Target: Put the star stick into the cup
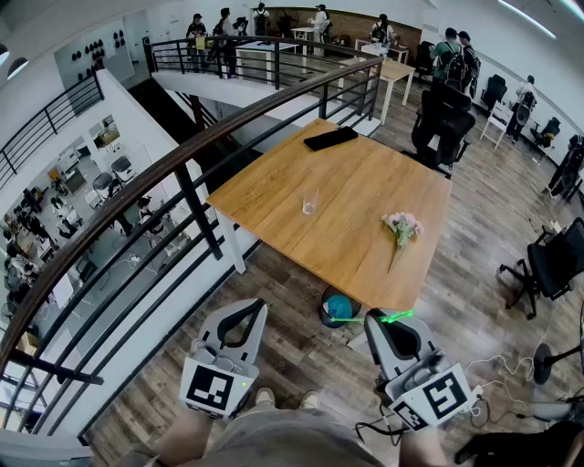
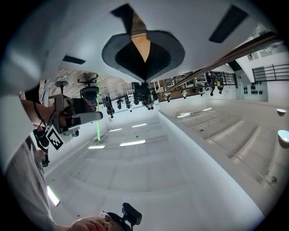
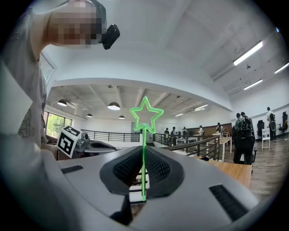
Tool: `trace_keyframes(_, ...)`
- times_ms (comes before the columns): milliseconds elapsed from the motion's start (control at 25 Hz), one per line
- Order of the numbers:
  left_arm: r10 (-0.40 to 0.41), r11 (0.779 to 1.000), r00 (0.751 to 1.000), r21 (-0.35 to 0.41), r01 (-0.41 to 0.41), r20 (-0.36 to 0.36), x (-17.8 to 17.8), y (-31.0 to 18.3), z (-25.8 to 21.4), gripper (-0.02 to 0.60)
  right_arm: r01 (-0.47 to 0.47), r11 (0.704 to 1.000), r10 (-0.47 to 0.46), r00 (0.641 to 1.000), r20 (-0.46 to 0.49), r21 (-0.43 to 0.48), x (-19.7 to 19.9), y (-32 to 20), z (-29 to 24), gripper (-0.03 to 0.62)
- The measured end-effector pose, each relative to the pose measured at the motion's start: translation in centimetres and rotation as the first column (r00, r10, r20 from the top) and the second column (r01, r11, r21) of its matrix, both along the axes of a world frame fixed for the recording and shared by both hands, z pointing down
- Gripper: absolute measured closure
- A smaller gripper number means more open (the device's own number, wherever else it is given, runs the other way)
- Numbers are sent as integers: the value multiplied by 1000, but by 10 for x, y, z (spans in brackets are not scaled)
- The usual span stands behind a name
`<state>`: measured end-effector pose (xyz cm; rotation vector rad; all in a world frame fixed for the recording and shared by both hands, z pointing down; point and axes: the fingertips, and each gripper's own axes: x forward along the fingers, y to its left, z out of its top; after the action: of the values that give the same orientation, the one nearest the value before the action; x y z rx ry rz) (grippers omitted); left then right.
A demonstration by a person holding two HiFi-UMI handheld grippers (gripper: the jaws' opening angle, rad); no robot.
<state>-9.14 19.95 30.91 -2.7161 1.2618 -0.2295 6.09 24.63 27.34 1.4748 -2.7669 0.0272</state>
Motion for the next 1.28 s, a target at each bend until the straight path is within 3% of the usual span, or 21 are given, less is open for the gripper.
trace_keyframes(520,6,1000,999,1,-6,34,41,7,8,565,36,999,-36,999,5,-12,34,9,12,556)
trace_keyframes(680,20,999,996,26,-22,87,55,5,8,565,54,999,-53,998,38,-11,47,11,11,554)
trace_keyframes(960,-12,1000,999,7,11,50,62,1,9,565,35,999,-35,999,37,-5,65,4,13,556)
trace_keyframes(1280,-39,999,999,-12,39,25,52,-21,23,566,58,998,-57,998,12,-16,56,-24,24,556)
